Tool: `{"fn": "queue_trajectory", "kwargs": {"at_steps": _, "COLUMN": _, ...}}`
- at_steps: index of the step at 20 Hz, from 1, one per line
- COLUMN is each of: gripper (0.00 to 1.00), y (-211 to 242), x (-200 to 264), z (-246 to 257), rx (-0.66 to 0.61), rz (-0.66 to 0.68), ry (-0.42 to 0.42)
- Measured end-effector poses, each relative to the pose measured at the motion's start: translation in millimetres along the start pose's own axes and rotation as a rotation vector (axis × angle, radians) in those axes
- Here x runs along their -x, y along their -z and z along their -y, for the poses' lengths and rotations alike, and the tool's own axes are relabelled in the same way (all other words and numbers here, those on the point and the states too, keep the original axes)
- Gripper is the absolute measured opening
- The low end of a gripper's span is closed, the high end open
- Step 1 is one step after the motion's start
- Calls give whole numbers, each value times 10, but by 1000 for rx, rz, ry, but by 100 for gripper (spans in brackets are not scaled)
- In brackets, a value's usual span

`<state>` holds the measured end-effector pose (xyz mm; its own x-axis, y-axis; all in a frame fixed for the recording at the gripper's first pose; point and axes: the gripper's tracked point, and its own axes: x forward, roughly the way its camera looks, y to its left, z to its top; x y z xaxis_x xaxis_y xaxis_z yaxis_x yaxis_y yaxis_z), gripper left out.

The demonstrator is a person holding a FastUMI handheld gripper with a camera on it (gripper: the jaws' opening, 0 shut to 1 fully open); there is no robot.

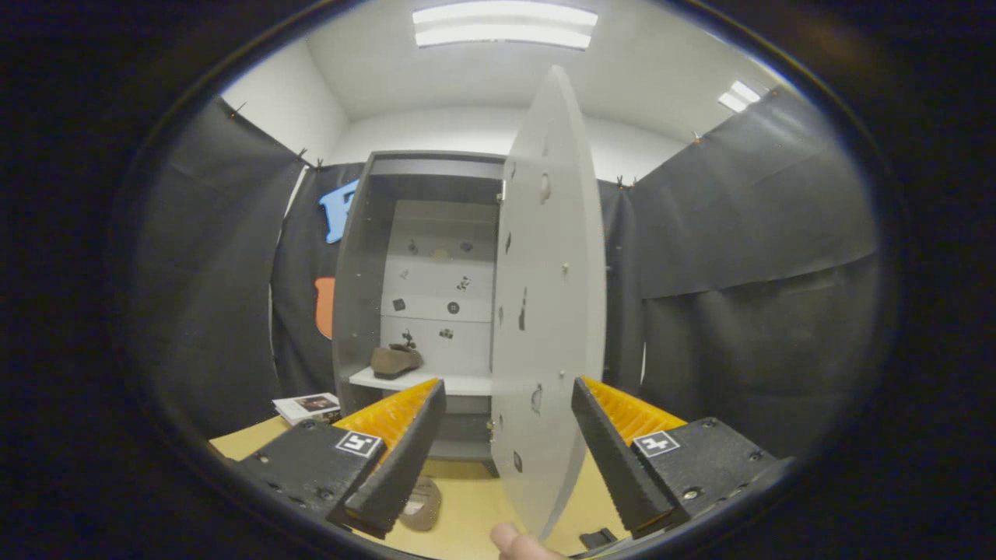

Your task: Open the shoe cabinet door, grab the shoes and put them into the shoe cabinet, then close the shoe cabinet door.

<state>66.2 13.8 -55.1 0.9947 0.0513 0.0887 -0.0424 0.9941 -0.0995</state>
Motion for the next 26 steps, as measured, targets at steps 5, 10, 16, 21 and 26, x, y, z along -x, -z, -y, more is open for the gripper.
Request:
{"fn": "queue_trajectory", "kwargs": {"at_steps": 5, "gripper": 100, "y": 633, "x": -255, "z": -628, "rx": -39, "rz": -69, "ry": -100}}
{"fn": "queue_trajectory", "kwargs": {"at_steps": 10, "gripper": 100, "y": 1281, "x": -514, "z": -1025, "rx": -33, "rz": -137, "ry": -141}}
{"fn": "queue_trajectory", "kwargs": {"at_steps": 16, "gripper": 100, "y": 2128, "x": -852, "z": -1296, "rx": -60, "rz": -245, "ry": -152}}
{"fn": "queue_trajectory", "kwargs": {"at_steps": 21, "gripper": 100, "y": 2877, "x": -1087, "z": -1571, "rx": -46, "rz": -343, "ry": -192}}
{"fn": "queue_trajectory", "kwargs": {"at_steps": 26, "gripper": 96, "y": 3409, "x": -1181, "z": -1765, "rx": -60, "rz": -467, "ry": -178}}
